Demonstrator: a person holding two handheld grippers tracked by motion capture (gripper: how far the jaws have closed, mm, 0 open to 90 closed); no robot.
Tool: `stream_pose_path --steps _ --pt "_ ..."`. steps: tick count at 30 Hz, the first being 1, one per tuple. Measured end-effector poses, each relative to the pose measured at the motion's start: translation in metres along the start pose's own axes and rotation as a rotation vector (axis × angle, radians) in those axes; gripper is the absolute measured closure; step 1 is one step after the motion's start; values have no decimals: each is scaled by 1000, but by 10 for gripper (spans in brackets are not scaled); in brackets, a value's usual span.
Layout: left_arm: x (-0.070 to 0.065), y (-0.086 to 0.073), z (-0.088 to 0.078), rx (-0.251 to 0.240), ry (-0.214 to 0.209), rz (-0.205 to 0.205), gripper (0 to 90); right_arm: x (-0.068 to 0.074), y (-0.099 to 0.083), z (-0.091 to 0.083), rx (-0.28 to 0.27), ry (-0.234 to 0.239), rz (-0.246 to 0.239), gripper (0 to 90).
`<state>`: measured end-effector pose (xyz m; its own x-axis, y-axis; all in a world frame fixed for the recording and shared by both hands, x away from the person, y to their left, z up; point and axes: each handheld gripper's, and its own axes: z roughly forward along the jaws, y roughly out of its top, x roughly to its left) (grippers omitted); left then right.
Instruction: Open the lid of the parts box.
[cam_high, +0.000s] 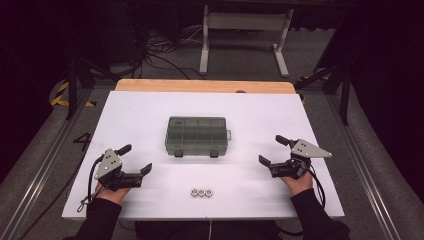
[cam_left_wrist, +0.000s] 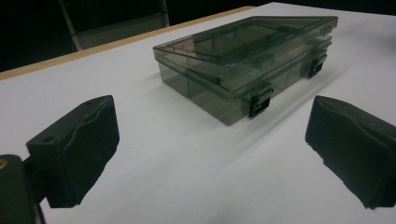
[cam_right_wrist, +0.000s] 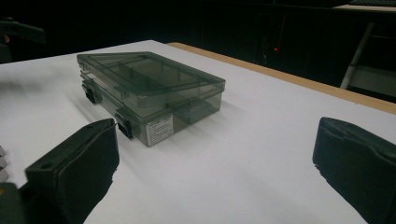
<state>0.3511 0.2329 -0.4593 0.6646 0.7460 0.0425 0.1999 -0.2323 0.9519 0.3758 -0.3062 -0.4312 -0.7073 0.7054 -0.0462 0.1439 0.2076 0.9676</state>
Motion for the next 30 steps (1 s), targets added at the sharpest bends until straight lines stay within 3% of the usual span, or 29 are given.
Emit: stream_pose_path --steps 4,9,13,19,24,26,27,30 --pt "-1 2 2 14 -16 8 34 -2 -1 1 1 4 17 5" --pt "-1 8 7 16 -53 -34 37 0 6 6 23 5 -10 13" --pt "-3 15 13 13 -53 -3 37 4 14 11 31 44 -21 29" --pt "-4 27 28 15 -64 10 41 11 26 28 42 84 -53 67" --pt "-5 34 40 23 -81 40 48 10 34 44 16 139 -50 98" --pt "-4 36 45 16 -92 35 50 10 36 51 28 155 -42 106" --pt "-2 37 49 27 -117 26 53 11 37 55 34 162 -45 106" --pt "1 38 56 39 -112 31 66 15 41 64 32 151 -81 128"
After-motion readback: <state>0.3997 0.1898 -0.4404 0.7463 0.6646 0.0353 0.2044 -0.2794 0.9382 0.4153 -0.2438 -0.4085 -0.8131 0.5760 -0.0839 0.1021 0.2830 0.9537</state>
